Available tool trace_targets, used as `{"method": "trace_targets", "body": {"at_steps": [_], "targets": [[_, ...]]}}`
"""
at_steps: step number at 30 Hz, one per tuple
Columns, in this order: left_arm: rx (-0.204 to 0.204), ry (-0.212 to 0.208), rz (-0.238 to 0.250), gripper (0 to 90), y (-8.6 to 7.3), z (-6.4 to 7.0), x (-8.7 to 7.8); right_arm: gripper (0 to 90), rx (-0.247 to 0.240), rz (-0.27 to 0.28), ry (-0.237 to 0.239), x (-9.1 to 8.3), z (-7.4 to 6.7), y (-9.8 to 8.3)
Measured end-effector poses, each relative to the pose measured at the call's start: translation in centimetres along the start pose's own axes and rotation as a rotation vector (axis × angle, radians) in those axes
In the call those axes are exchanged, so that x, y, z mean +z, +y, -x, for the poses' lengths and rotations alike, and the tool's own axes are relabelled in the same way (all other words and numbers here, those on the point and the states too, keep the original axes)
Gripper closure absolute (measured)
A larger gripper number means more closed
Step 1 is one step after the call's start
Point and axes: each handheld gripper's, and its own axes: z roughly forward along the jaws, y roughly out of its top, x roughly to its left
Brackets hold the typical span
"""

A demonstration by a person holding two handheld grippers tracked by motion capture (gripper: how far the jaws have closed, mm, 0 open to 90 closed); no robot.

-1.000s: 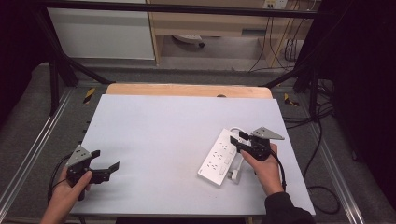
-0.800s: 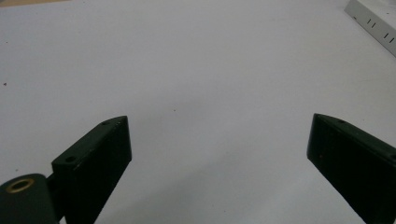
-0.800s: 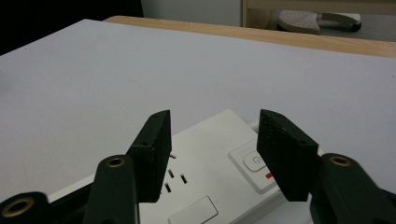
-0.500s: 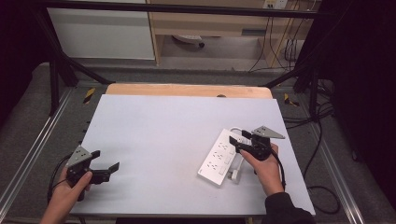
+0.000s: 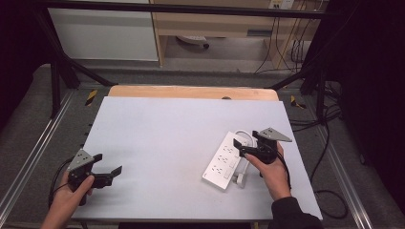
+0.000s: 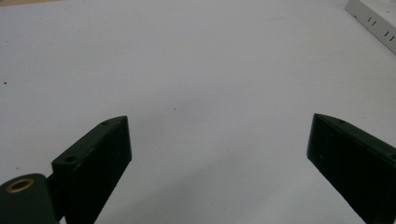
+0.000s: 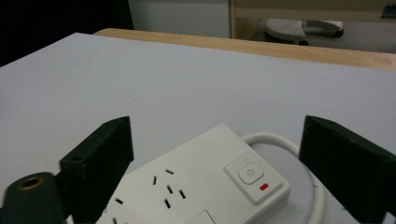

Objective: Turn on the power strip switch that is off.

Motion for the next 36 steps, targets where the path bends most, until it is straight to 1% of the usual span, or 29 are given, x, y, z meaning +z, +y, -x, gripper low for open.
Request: {"method": "trace_targets", "body": {"at_steps": [2, 6, 7, 8, 12, 14, 16, 20, 22, 24, 25, 26, 27, 28, 29, 30, 31, 32, 36], "targets": [[-0.001, 0.0, 0.001, 6.6, 0.0, 0.0, 0.0, 4.3, 0.002, 0.005, -0.023, -0.2, -0.1, 0.2], [-0.004, 0.002, 0.002, 6.7, -0.1, 0.0, 0.0, 2.3, 0.003, 0.031, -0.053, -0.9, -0.4, 0.9], [-0.004, 0.002, 0.002, 6.6, -0.1, 0.0, 0.0, 2.3, 0.003, 0.031, -0.053, -0.9, -0.4, 0.9], [-0.004, 0.003, 0.002, 6.6, -0.1, 0.0, -0.1, 2.3, -0.001, 0.058, -0.067, -1.4, -0.5, 1.3], [-0.008, 0.005, 0.006, 6.6, -0.1, 0.0, -0.2, 2.3, -0.006, 0.092, -0.078, -2.5, -0.6, 1.7], [-0.009, 0.005, 0.007, 6.6, -0.1, 0.0, -0.2, 2.3, -0.004, 0.096, -0.079, -2.7, -0.6, 1.7], [-0.009, 0.007, 0.007, 6.6, -0.1, 0.0, -0.3, 2.4, -0.012, 0.099, -0.092, -3.4, -0.6, 2.0], [-0.011, 0.009, 0.005, 6.7, -0.2, -0.1, -0.3, 2.4, -0.012, 0.108, -0.1, -4.1, -0.6, 2.3], [-0.013, 0.012, 0.008, 6.7, -0.2, -0.1, -0.4, 2.4, -0.014, 0.114, -0.11, -4.7, -0.5, 2.5], [-0.015, 0.014, 0.011, 6.6, -0.2, -0.1, -0.5, 2.3, -0.032, 0.12, -0.122, -5.7, -0.3, 2.4], [-0.015, 0.014, 0.011, 6.7, -0.2, -0.1, -0.5, 2.3, -0.032, 0.12, -0.122, -5.7, -0.3, 2.4], [-0.017, 0.012, 0.015, 6.6, -0.2, -0.1, -0.5, 2.3, -0.036, 0.123, -0.133, -6.3, -0.1, 2.3], [-0.017, 0.012, 0.015, 6.7, -0.2, -0.1, -0.5, 2.3, -0.036, 0.123, -0.133, -6.3, -0.1, 2.3], [-0.018, 0.013, 0.016, 6.6, -0.2, -0.1, -0.5, 2.3, -0.032, 0.129, -0.143, -6.9, 0.1, 2.2], [-0.018, 0.013, 0.016, 6.7, -0.2, -0.1, -0.5, 2.3, -0.032, 0.129, -0.143, -6.9, 0.1, 2.2], [-0.02, 0.015, 0.018, 6.6, -0.2, -0.1, -0.6, 2.3, -0.027, 0.132, -0.149, -7.4, 0.4, 2.0], [-0.02, 0.015, 0.018, 6.7, -0.2, -0.1, -0.6, 2.3, -0.027, 0.132, -0.149, -7.4, 0.4, 2.0], [-0.02, 0.016, 0.019, 6.6, -0.2, -0.1, -0.6, 2.3, -0.026, 0.136, -0.16, -7.9, 0.8, 1.8], [-0.023, 0.017, 0.021, 6.7, -0.2, -0.1, -0.5, 2.2, -0.02, 0.134, -0.175, -8.6, 1.4, 1.2]]}}
